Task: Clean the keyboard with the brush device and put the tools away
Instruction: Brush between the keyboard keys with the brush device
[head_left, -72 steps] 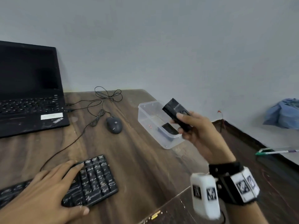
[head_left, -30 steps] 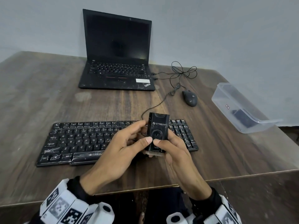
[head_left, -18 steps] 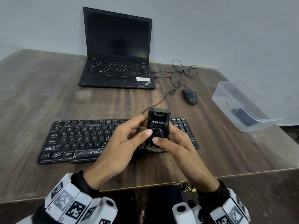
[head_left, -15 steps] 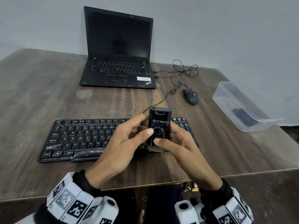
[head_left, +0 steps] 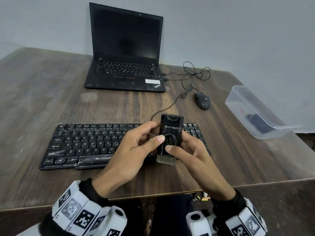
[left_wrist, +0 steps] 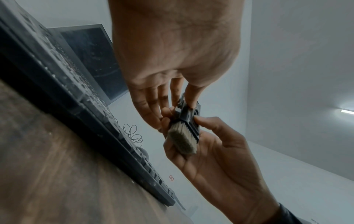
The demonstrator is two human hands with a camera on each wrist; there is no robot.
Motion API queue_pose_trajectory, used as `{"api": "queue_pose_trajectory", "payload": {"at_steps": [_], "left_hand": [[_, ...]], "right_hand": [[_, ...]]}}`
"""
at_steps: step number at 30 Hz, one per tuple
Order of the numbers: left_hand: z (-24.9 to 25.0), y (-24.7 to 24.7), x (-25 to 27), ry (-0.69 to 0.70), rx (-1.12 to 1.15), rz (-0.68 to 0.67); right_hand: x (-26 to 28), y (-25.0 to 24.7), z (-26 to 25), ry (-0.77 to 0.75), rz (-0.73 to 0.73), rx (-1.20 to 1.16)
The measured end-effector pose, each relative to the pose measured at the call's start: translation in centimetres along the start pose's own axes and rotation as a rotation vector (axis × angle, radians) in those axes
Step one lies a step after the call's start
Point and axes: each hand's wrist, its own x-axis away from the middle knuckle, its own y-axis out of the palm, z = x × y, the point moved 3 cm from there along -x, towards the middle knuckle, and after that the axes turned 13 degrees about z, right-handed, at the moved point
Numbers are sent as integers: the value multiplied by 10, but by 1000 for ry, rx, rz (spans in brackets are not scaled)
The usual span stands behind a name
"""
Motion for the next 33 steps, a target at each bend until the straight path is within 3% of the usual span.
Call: {"api": "queue_pose_trajectory", "payload": {"at_steps": [10,15,21,24,27,33], "left_hand": [[-3,0,6,-35,-27,-45],[6,-29,11,106,-305,-87],[-14,-135,11,123,-919,-11],[-29,-179,3,-2,-1176,-48],[-38,-201,-1,-180,-1240,-187],[-34,-210,-7,-232,-1113,-242]], "right_hand": [[5,-8,3,-20,2,26],[5,-19,8,-53,126,19],[3,-39,15,30,280,-82],[-2,-42,15,41,336,-60],[-7,-39,16,32,374,-34],[-2,-35,8,2,391,1]]}}
